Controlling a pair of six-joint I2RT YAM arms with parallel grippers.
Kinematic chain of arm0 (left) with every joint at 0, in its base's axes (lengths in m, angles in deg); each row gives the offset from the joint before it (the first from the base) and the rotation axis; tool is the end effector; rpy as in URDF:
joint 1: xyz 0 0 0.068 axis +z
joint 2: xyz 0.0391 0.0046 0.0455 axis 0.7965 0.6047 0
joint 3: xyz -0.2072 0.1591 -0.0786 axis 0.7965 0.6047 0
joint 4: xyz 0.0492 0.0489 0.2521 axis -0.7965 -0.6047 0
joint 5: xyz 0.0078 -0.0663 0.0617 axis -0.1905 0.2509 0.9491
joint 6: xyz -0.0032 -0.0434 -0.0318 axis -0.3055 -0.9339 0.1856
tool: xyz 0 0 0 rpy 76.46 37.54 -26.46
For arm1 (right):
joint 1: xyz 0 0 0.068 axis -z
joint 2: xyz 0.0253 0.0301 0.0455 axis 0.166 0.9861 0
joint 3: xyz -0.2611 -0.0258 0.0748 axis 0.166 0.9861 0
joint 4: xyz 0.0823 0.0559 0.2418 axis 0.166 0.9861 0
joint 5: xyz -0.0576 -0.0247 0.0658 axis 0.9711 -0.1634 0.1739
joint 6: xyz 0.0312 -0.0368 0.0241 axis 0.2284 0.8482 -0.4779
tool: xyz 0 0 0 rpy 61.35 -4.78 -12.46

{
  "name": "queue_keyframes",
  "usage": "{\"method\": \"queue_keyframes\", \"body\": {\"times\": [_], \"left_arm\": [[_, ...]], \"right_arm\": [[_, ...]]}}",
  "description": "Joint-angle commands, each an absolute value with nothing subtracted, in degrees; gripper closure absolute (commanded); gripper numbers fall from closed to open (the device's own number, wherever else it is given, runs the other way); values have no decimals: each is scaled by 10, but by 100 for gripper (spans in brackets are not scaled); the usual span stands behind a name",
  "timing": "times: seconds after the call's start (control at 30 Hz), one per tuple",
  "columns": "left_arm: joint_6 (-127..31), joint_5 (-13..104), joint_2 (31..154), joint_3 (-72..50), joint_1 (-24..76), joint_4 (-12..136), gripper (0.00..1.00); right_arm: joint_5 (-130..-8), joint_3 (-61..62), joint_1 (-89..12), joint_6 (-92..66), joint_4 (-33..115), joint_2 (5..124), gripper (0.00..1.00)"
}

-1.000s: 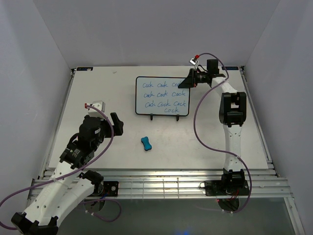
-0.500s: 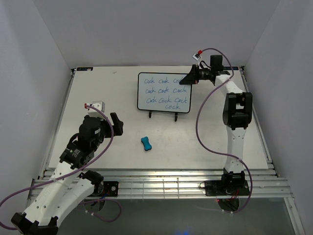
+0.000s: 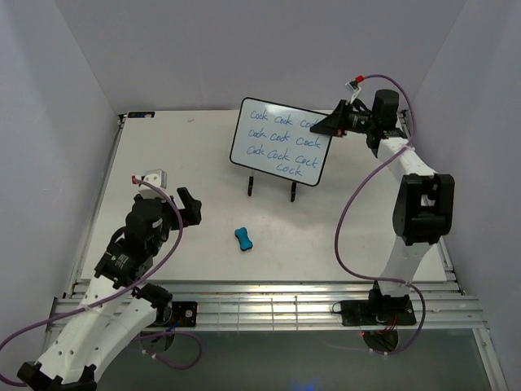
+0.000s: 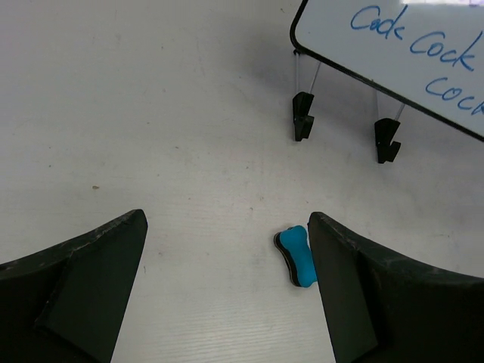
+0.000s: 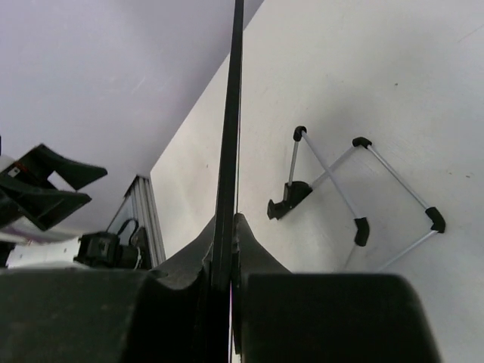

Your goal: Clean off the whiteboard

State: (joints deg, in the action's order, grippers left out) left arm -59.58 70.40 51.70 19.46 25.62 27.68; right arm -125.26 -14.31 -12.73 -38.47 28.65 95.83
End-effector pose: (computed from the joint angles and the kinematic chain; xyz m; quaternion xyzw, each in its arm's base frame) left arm 0.1253 -0.0530 0.3067 -0.0459 0.8375 -0.1151 0.5322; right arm 0.4553 0.0574 0.3065 -0.1660 0.7146 0.5549 0.3923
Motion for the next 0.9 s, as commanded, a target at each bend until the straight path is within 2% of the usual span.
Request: {"method": "queue_keyframes", "body": {"times": [0.0, 0.03, 0.1, 0.17, 0.2, 0.33, 0.47, 0.6, 0.67, 0.87], "left_arm": [[-629, 724, 486, 200, 256, 282, 2], [-635, 725, 479, 200, 256, 282, 2], [-650, 731, 462, 201, 256, 285, 2], [-681, 725, 461, 200, 256, 271, 2], [-695, 692, 464, 200, 257, 269, 2], [-804, 613, 527, 206, 256, 266, 2], [-836, 599, 670, 194, 228, 272, 2], [-939, 764, 823, 116, 54, 197, 2], [-1022, 816, 900, 60, 11, 135, 2], [-1138, 837, 1047, -18, -27, 44, 2]], "right_arm": [[-1188, -13, -131, -412, 192, 796, 92], [-1125, 31, -133, -390, 192, 715, 92], [-1059, 159, -140, -362, 191, 632, 92], [-990, 234, -159, -321, 190, 516, 92], [-944, 311, -170, -312, 186, 474, 92], [-853, 455, -180, -296, 182, 244, 92], [-850, 500, -181, -296, 280, 134, 92], [-793, 499, -181, -272, 381, 53, 92], [-765, 495, -181, -265, 435, 5, 92], [-788, 495, -180, -242, 480, -26, 92]]}}
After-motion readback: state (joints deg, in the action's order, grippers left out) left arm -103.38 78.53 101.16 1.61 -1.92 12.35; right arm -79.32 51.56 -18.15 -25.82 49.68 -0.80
